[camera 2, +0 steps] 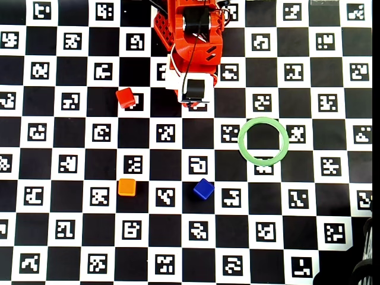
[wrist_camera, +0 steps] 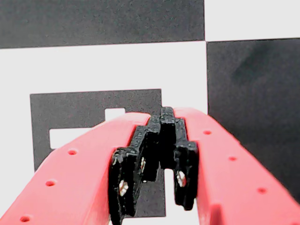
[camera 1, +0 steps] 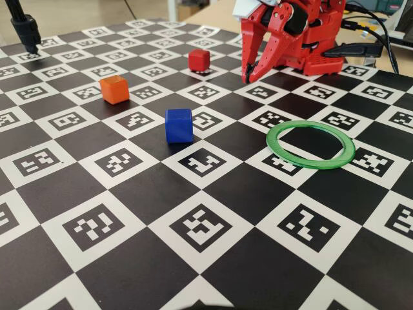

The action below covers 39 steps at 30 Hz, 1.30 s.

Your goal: Grab the red cube then put it in the green circle then put the blue cube on top and finally the orange cube on top

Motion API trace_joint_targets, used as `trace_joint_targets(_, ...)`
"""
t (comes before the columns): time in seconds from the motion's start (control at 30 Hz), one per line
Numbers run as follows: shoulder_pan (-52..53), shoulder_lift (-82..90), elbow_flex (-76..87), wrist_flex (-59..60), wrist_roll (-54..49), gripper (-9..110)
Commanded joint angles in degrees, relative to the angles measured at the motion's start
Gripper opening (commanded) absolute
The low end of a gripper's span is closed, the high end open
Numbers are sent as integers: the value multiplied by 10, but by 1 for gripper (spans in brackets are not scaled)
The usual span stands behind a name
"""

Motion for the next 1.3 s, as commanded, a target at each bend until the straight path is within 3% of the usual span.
trace_joint_targets(0.0, -4, 29, 27, 61, -5, -5)
trace_joint_targets(0.7, -9, 29, 27, 35, 20, -5)
trace_joint_targets(1.0, -6, -79, -91, -62, 193, -5)
trace_joint_targets(1.27, 16, -334, -363, 6, 314, -6)
